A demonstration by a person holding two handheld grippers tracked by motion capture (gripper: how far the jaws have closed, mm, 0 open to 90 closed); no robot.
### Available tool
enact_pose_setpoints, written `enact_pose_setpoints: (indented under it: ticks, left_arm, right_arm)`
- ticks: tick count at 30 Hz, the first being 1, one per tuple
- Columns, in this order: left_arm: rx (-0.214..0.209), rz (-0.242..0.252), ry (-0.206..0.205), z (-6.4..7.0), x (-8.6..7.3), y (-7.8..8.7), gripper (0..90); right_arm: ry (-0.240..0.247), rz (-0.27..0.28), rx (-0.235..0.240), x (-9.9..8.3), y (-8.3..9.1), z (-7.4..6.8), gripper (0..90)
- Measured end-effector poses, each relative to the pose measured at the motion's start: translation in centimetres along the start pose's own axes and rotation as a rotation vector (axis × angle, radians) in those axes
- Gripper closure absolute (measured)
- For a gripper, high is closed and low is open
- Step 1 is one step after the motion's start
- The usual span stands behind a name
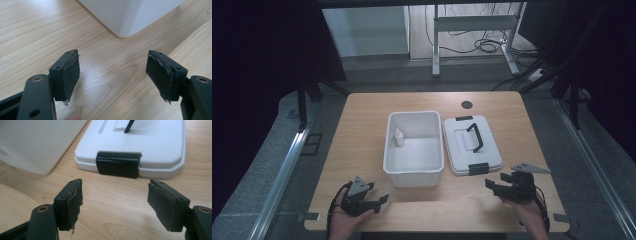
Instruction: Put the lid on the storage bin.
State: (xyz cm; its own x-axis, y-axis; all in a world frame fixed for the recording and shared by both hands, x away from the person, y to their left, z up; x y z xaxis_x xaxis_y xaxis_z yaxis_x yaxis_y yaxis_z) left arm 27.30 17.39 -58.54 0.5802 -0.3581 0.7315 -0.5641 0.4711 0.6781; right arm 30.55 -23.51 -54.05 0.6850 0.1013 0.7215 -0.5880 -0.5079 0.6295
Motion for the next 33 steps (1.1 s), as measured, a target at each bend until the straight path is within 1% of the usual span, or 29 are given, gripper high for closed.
enact_pose_setpoints:
  ticks: [2,6,7,8,10,11,13,14,15,17,18,21,23,25,28,33]
  left_arm:
    - [-0.002,-0.003,-0.005,0.1,0.0,-0.1,27.3]
    - [0.000,-0.004,-0.004,0.1,0.0,-0.1,27.3]
    - [0.000,-0.004,-0.004,0.1,0.0,-0.1,27.3]
    - [0.001,-0.003,-0.002,0.1,0.0,-0.1,27.4]
    - [0.001,-0.004,-0.003,0.0,0.0,-0.1,27.3]
    - [0.001,-0.004,-0.002,0.0,0.0,-0.1,27.3]
    - [0.002,-0.004,-0.002,0.0,0.0,0.0,27.4]
    - [0.000,-0.003,-0.001,0.0,0.0,0.0,27.4]
    - [0.000,-0.003,-0.001,0.0,0.0,0.0,27.4]
    - [-0.001,-0.001,-0.001,0.0,0.0,0.0,27.3]
    - [-0.001,-0.001,-0.001,0.0,0.0,0.0,27.3]
    - [-0.002,-0.004,-0.003,0.0,0.0,-0.1,27.3]
    - [-0.002,-0.004,-0.004,0.0,0.0,-0.1,27.3]
    - [-0.002,-0.007,-0.006,0.0,-0.1,-0.2,27.4]
    - [-0.003,-0.007,-0.003,0.0,-0.1,-0.2,27.4]
    - [-0.004,-0.012,-0.002,0.0,-0.2,-0.4,27.4]
  right_arm:
    - [-0.009,-0.011,0.009,0.8,0.3,-0.2,30.4]
    - [-0.004,-0.035,0.019,2.5,0.4,-0.4,32.4]
    - [-0.004,-0.035,0.019,2.5,0.4,-0.4,32.4]
    - [-0.008,-0.045,0.025,3.3,0.3,-0.4,33.6]
    - [-0.008,-0.058,0.026,4.1,0.3,-0.4,34.6]
    - [-0.008,-0.058,0.026,4.1,0.3,-0.4,34.6]
    - [-0.003,-0.075,0.026,4.9,0.3,-0.3,35.5]
    - [-0.009,-0.096,0.030,5.6,0.4,-0.3,35.7]
    - [-0.009,-0.096,0.030,5.6,0.4,-0.3,35.7]
    - [0.002,-0.126,0.016,6.5,0.3,-0.2,36.0]
    - [0.002,-0.126,0.016,6.5,0.3,-0.2,36.0]
    - [0.015,-0.156,0.009,7.6,0.2,-0.5,36.5]
    - [0.021,-0.163,0.013,8.1,0.2,-0.8,36.9]
    - [0.030,-0.172,0.006,8.6,0.1,-0.9,37.0]
    - [0.028,-0.178,0.002,9.3,-0.1,-0.9,37.0]
    - [0.017,-0.200,-0.027,10.3,-0.7,-0.4,37.0]
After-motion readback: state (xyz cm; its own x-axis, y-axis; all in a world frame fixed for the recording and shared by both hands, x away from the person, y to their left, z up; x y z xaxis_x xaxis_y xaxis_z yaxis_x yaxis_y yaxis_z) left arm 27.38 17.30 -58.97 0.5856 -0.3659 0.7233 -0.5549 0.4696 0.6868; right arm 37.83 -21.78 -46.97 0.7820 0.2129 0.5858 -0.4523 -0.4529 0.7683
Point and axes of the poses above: each handheld gripper's, and its own axes: y roughly backward along the jaws, x roughly out of its top, z roughly to its right, the point moved 8 cm from there along -y, roughly forward along the jaws, and after that the axes turned 2 degrees about x, right-handed, at the moved point
